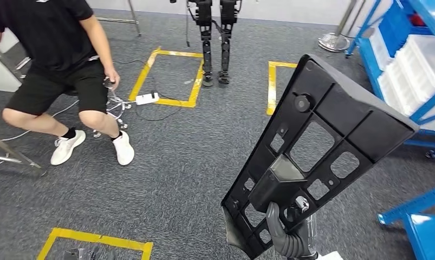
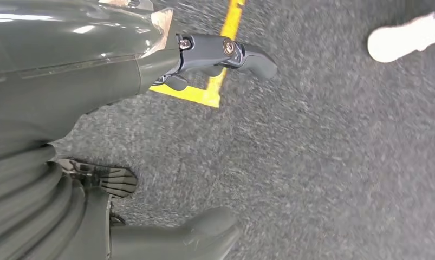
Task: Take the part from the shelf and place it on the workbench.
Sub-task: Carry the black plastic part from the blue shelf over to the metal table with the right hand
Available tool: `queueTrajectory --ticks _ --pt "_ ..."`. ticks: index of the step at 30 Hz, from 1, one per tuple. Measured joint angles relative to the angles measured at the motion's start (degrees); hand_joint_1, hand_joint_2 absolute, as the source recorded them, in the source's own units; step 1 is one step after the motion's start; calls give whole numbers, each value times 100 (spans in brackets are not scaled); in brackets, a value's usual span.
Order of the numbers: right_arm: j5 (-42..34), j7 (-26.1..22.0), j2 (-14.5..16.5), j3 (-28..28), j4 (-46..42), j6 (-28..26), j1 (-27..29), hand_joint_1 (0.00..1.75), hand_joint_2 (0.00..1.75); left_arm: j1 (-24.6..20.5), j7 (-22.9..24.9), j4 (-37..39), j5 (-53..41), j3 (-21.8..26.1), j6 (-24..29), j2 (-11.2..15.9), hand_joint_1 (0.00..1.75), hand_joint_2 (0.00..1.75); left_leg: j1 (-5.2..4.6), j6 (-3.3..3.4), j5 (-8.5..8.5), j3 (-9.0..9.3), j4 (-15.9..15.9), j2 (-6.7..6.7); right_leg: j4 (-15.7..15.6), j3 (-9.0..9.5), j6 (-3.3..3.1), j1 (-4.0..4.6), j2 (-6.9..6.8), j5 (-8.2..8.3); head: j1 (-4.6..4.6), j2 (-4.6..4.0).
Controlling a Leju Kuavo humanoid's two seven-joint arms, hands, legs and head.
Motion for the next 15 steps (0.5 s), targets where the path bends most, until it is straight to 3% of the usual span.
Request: queueTrajectory --ticks 1,3,5,7,9,10,11,12,14,15 --pt "3 -1 22 -2 26 0 -17 175 175 -7 1 9 -4 14 12 -1 0 175 2 -38 3 -21 6 -53 -79 30 -45 8 30 25 -2 0" --pt "-10 -3 49 -9 72 1 -47 175 175 -11 1 34 -15 40 32 1 0 175 33 -98 13 -61 9 -119 -95 52 -147 20 -76 47 -12 0" --pt "-33 -17 59 -19 98 3 -74 175 175 -16 1 56 -30 56 39 1 0 175 48 -156 -90 -149 172 82 -112 69 -226 0 -176 64 -35 0" --pt "-96 -63 49 -21 123 -9 -76 175 175 -46 -1 66 -40 68 54 -3 0 175 58 -215 -393 -436 753 431 -119 79 -292 10 -294 56 -79 0" --pt "-209 -127 -13 -7 161 -45 -57 175 175 -51 -1 71 -41 76 80 -8 0 175 82 -254 -652 -805 1444 586 -118 85 -334 35 -433 35 -99 0" --pt "-264 -160 -58 9 182 -71 -41 175 175 -32 -1 72 -37 80 95 -10 0 175 88 -263 -649 -892 1584 612 -117 91 -346 42 -502 24 -99 0" --pt "-311 -192 -103 31 205 -99 -18 175 175 -3 -1 74 -26 87 108 -9 0 175 91 -261 -543 -865 1503 633 -117 105 -352 45 -565 10 -101 0" --pt "-345 -222 -143 58 226 -126 7 175 175 28 -1 74 -15 103 121 -7 0 175 89 -246 -363 -724 1218 678 -118 127 -349 47 -626 -9 -101 0" --pt "-378 -267 -198 114 260 -160 50 175 175 70 -1 74 7 146 134 -1 0 175 43 -179 -58 -327 464 937 -118 180 -316 74 -738 -56 -100 0" --pt "-383 -282 -220 135 272 -166 62 175 175 77 -1 73 9 165 137 1 0 175 9 -141 5 -198 216 1038 -119 200 -291 90 -792 -78 -94 0"
